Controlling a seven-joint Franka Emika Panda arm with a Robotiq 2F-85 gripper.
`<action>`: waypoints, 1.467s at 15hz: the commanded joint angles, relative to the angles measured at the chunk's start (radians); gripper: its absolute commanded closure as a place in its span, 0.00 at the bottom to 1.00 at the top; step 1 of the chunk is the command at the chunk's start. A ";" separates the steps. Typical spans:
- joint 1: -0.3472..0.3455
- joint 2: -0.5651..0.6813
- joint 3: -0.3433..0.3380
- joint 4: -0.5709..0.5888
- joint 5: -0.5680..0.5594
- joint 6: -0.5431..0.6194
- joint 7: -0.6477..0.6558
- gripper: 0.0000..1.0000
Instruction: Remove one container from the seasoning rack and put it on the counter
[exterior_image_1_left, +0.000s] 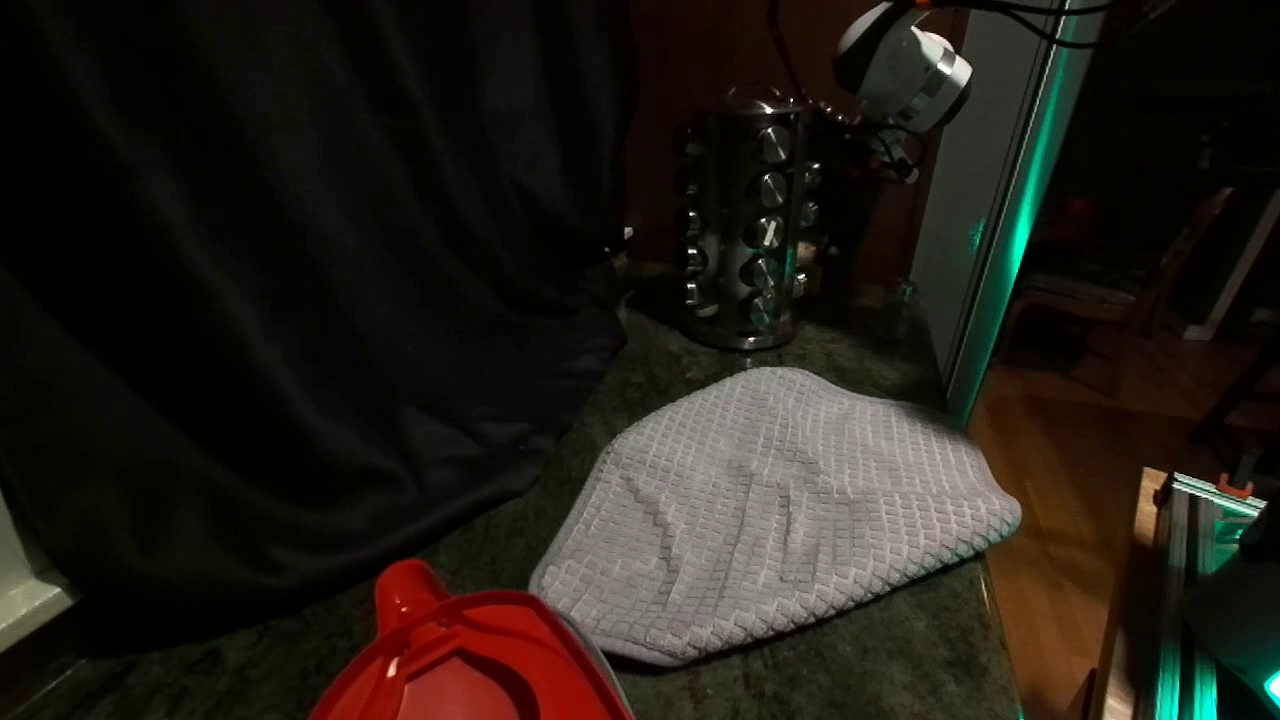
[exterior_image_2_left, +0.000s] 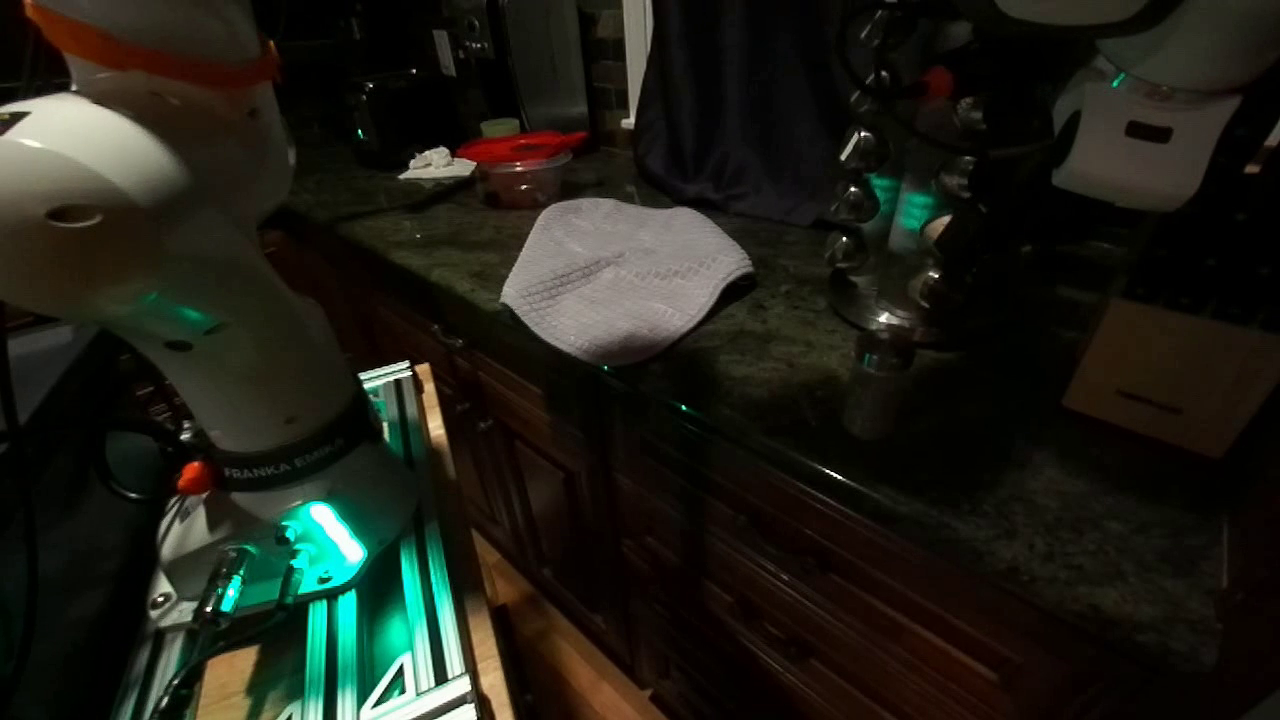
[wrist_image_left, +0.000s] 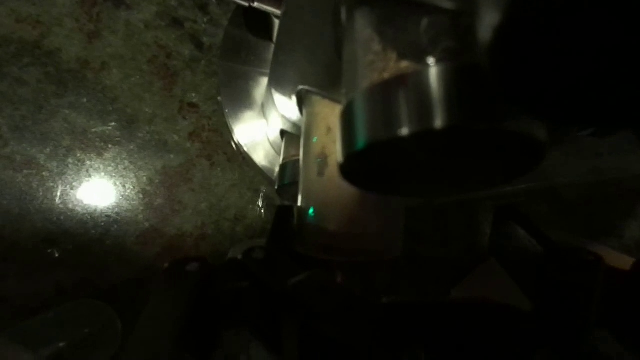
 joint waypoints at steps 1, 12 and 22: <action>0.000 0.024 0.006 0.032 -0.041 -0.004 0.038 0.00; 0.001 0.024 0.018 0.040 -0.073 -0.011 0.045 0.77; -0.008 0.003 0.013 0.019 -0.075 -0.009 0.065 0.77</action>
